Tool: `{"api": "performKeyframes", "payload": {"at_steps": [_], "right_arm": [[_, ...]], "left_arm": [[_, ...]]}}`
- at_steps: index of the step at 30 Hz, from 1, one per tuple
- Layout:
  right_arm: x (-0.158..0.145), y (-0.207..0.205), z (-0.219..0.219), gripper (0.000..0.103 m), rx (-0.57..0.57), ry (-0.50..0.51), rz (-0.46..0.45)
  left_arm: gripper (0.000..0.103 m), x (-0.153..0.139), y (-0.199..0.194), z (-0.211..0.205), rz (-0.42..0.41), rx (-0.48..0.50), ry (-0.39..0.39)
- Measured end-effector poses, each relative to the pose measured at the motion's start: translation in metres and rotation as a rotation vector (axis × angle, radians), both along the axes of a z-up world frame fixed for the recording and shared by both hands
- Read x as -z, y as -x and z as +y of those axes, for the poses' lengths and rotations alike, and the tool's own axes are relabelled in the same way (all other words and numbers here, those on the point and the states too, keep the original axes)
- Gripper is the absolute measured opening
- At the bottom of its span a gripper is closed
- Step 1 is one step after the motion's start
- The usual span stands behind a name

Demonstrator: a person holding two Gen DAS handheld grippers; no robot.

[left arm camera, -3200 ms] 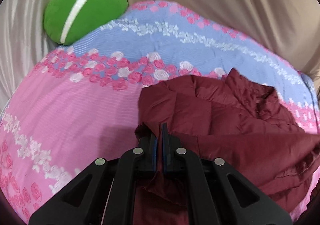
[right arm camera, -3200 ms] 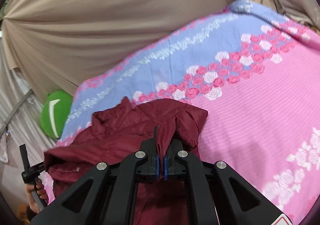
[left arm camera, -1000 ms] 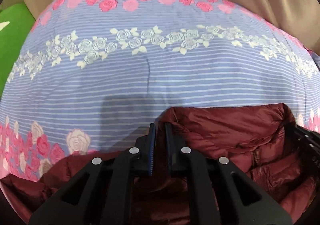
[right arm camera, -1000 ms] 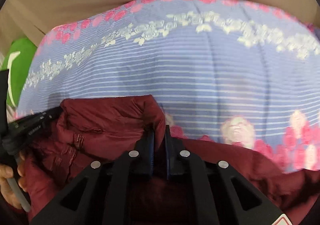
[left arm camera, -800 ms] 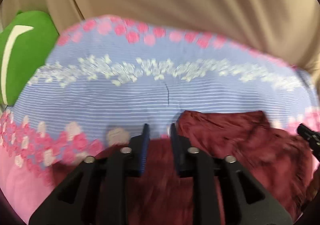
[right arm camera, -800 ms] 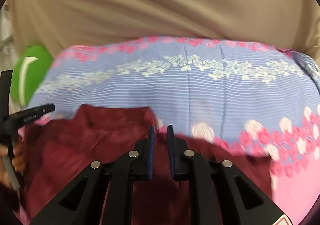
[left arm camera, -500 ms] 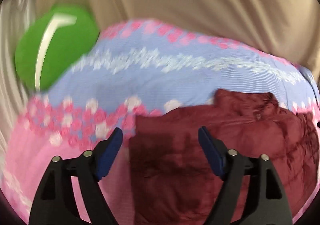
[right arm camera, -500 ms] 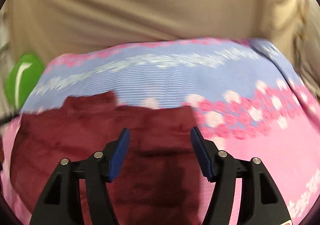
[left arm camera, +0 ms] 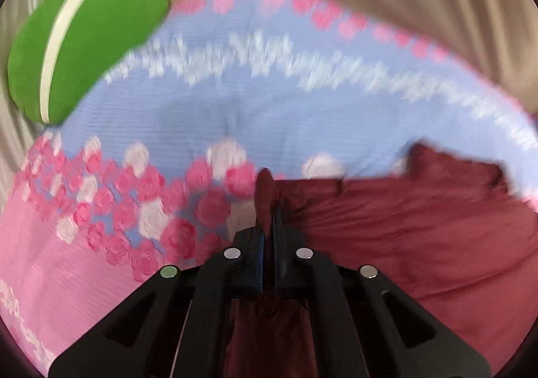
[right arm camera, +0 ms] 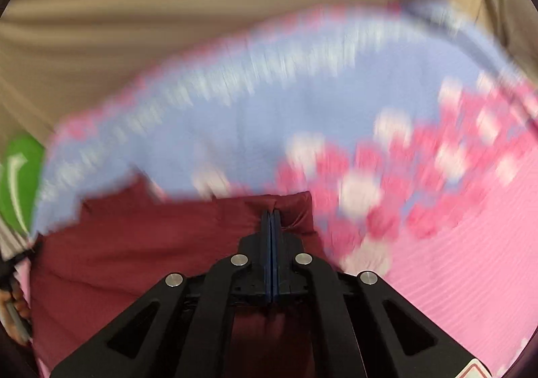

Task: Fold large clothes
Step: 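Lift the hem with both tools and fold it toward the collar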

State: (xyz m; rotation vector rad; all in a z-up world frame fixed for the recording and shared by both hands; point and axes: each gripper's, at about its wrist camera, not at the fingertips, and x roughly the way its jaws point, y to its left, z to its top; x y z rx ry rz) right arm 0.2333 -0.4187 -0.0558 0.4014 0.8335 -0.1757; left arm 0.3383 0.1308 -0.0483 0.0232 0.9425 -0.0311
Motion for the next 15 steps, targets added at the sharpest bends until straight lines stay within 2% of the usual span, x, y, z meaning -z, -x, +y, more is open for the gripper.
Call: {"api": "performKeyframes", "payload": {"at_steps": [1,2,4,7,9,11,13,15], "right_arm": [[0.01,-0.004,0.001,0.0,-0.003,-0.005,0.025],[0.01,-0.003,0.002,0.0,0.001,-0.011,0.015],[-0.002,0.005,-0.001,0.001,0.032,-0.019,-0.005],[-0.03,0.03,-0.006,0.012,0.073,0.01,-0.071],[-0.054,0.054,0.001,0.012,0.057,0.051,-0.134],[-0.073,0.076,0.025,0.012,-0.013,0.067,-0.187],[-0.084,0.089,0.06,0.012,-0.105,0.07,-0.211],[-0.086,0.1,0.113,0.012,-0.25,0.05,-0.22]], "left_arm": [[0.003,0.012,-0.002,0.0,0.023,-0.008,0.004],[0.004,0.017,-0.001,0.002,0.011,-0.019,0.01],[0.006,0.012,0.006,0.009,-0.01,-0.039,0.026],[0.016,-0.012,0.029,0.026,-0.059,-0.1,0.049],[0.018,-0.042,0.057,0.028,-0.133,-0.114,0.035],[0.02,-0.071,0.088,0.013,-0.197,-0.037,0.035],[0.032,-0.092,0.128,-0.021,-0.252,0.089,0.054],[0.037,-0.095,0.155,-0.056,-0.258,0.217,0.071]]}}
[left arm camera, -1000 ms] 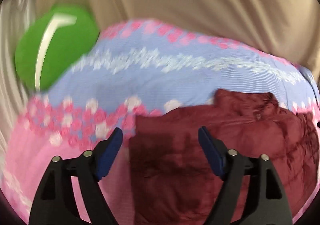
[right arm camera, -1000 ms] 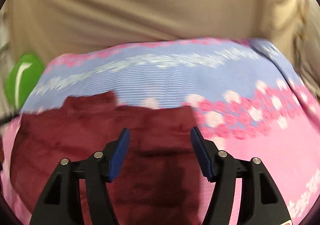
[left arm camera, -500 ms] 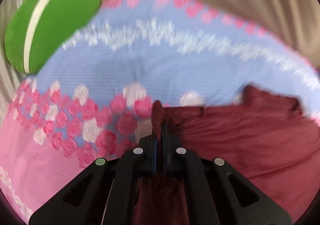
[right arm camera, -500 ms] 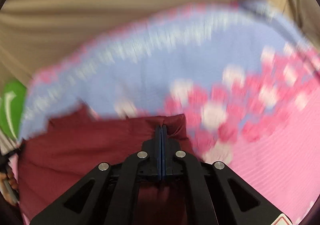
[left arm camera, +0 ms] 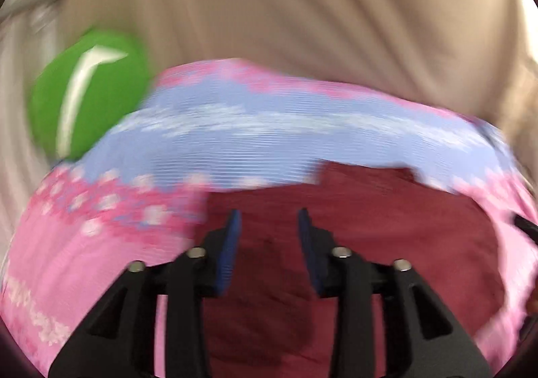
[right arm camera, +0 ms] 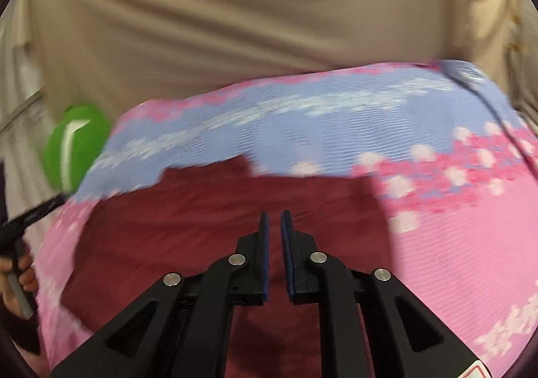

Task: Fold large clothes
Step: 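Lift the hem with both tools and fold it toward the collar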

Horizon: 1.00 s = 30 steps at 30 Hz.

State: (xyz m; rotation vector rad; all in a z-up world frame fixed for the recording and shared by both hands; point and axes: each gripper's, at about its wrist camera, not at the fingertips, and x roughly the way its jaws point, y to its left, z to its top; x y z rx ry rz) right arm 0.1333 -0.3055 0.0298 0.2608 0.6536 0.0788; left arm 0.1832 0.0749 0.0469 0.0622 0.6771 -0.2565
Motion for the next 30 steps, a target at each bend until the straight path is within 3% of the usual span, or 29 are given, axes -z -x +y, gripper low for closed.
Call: {"api": "performKeyframes", "payload": {"at_steps": [1,4,7,11,13,21,25,30], "right_arm": [[0.003,0.005,0.022,0.012,-0.065,-0.005,0.007],[0.017,0.016,0.083,0.012,-0.237,-0.012,0.042],[0.04,0.035,0.125,0.011,-0.323,0.078,0.067],[0.067,0.044,0.107,0.007,-0.241,0.122,0.139],[0.077,0.051,0.079,0.0,-0.146,0.118,0.17],[0.095,0.079,-0.009,0.0,0.135,0.072,0.207],[0.098,0.084,-0.027,0.0,0.218,0.116,0.211],[0.1,0.088,-0.044,0.0,0.252,0.083,0.218]], "left_arm": [[0.037,0.004,0.019,-0.027,0.01,0.085,-0.021],[0.037,0.033,0.048,-0.073,0.09,0.215,-0.077],[0.037,0.067,0.055,-0.085,0.166,0.222,-0.106],[0.038,0.101,0.056,-0.066,0.198,0.115,-0.15],[0.039,0.105,0.059,-0.056,0.2,0.081,-0.146],[0.039,0.11,0.059,-0.037,0.209,0.004,-0.142],[0.039,0.114,0.06,-0.037,0.195,-0.021,-0.163],[0.039,0.115,0.06,-0.029,0.189,-0.053,-0.177]]}}
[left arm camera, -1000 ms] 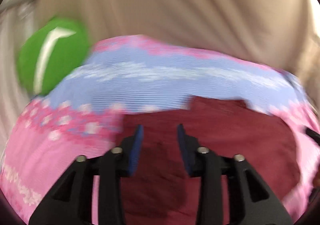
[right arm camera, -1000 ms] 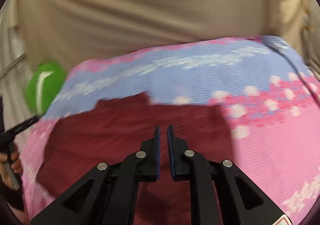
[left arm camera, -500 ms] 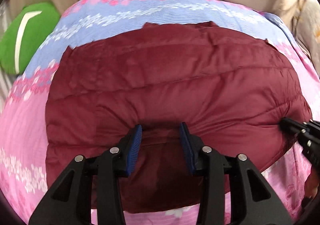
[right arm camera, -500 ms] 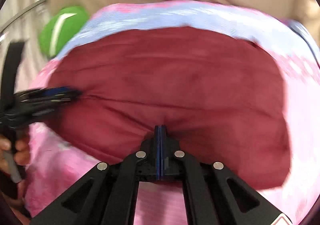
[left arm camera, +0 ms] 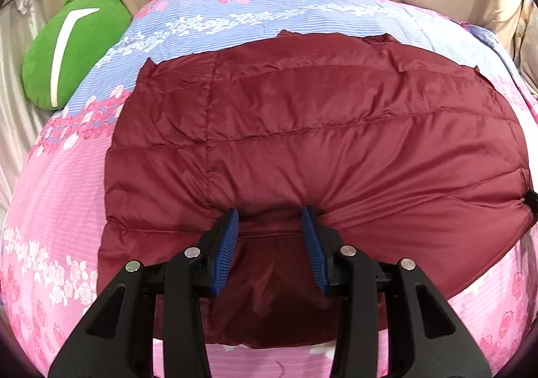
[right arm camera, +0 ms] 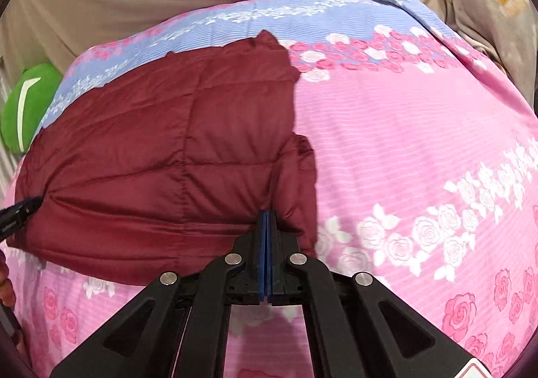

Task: Fold large clothes
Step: 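Lift the hem with both tools and fold it toward the collar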

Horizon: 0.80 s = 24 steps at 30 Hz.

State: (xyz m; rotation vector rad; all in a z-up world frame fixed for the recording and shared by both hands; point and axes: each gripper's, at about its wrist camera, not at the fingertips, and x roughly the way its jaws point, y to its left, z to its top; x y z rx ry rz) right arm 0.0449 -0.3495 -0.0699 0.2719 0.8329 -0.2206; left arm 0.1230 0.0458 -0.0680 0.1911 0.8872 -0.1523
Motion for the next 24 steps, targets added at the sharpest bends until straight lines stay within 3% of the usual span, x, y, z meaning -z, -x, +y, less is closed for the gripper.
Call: {"api": "performKeyframes", "payload": {"at_steps": [4,8,11,14,15,17,18,19,22,23,24], "right_arm": [[0.002,0.006,-0.002,0.0,-0.001,0.004,0.003],[-0.003,0.012,-0.013,0.0,0.076,0.046,0.018],[-0.017,0.015,-0.031,0.009,0.164,0.096,0.017],[-0.049,0.002,-0.044,0.014,0.142,0.018,-0.086],[-0.06,-0.007,-0.042,0.019,0.116,0.013,-0.119],[-0.078,-0.036,-0.036,0.063,0.041,0.005,-0.185],[-0.081,-0.049,-0.033,0.067,0.018,0.002,-0.202],[-0.082,-0.066,-0.031,0.067,-0.002,-0.004,-0.205],[-0.068,-0.115,-0.029,0.068,-0.024,-0.058,-0.139],[-0.058,-0.13,-0.029,0.066,-0.01,-0.064,-0.104],[-0.049,-0.14,-0.028,0.059,-0.004,-0.061,-0.07]], "left_arm": [[0.037,-0.001,-0.003,0.018,0.022,-0.011,0.042],[0.037,-0.01,-0.01,0.062,-0.063,-0.205,-0.123],[0.037,-0.019,-0.024,0.111,-0.012,-0.285,-0.036],[0.035,-0.042,-0.042,0.127,-0.042,-0.313,-0.004],[0.038,-0.05,-0.047,0.126,-0.061,-0.3,0.015],[0.059,-0.063,-0.066,0.118,-0.067,-0.24,0.105],[0.076,-0.064,-0.075,0.113,-0.059,-0.219,0.144],[0.082,-0.064,-0.085,0.108,-0.049,-0.209,0.175],[0.08,-0.049,-0.119,0.092,0.011,-0.195,0.221],[0.072,-0.04,-0.131,0.087,0.04,-0.19,0.231],[0.048,-0.032,-0.138,0.082,0.064,-0.203,0.224]]}}
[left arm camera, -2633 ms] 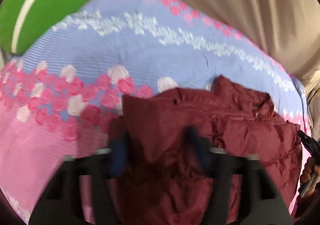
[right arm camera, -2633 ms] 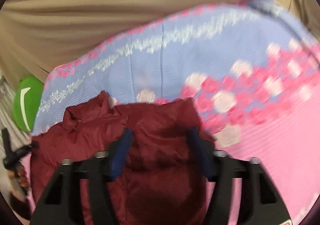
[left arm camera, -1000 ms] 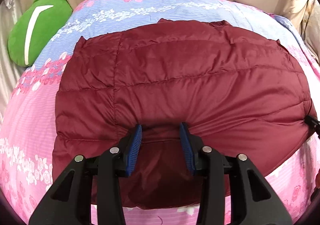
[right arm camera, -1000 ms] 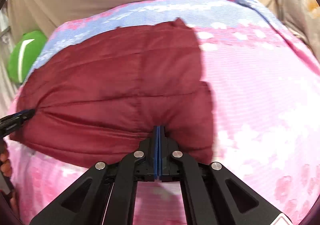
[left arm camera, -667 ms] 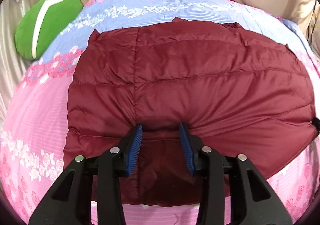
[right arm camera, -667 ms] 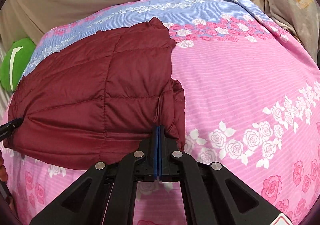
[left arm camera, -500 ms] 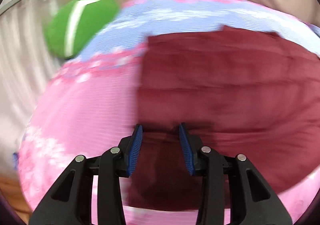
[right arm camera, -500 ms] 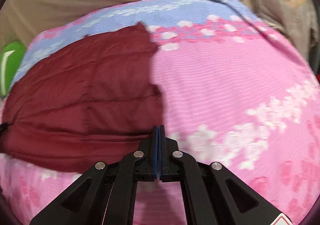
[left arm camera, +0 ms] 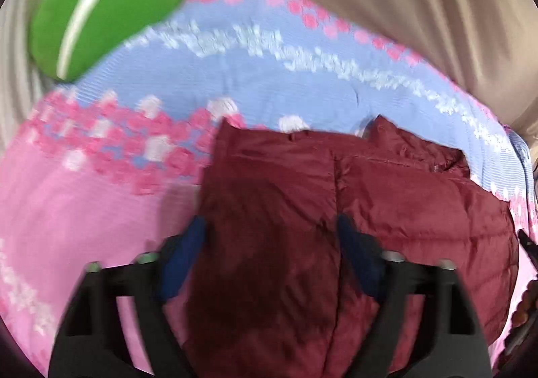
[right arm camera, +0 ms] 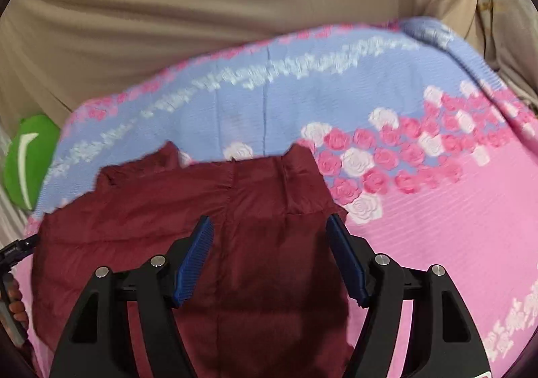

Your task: Fold large clothes

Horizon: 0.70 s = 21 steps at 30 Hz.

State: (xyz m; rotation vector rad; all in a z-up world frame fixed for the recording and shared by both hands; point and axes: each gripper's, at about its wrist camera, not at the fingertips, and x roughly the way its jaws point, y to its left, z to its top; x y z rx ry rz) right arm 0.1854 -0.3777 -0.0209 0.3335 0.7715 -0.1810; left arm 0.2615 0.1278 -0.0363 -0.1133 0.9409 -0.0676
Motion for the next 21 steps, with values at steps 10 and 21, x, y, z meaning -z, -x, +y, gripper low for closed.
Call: {"api": "performKeyframes", "payload": {"at_steps": [10,21], "right_arm": [[0.04,-0.015,-0.035,0.0,0.037,-0.033,0.065],[-0.042,0.045,0.057,0.009,-0.106,0.072,-0.148]], "left_arm": [[0.003,0.044,-0.036,0.0,0.002,-0.091,-0.151],[0.006,-0.04,0.055,-0.051,-0.236,0.023,-0.214]]}}
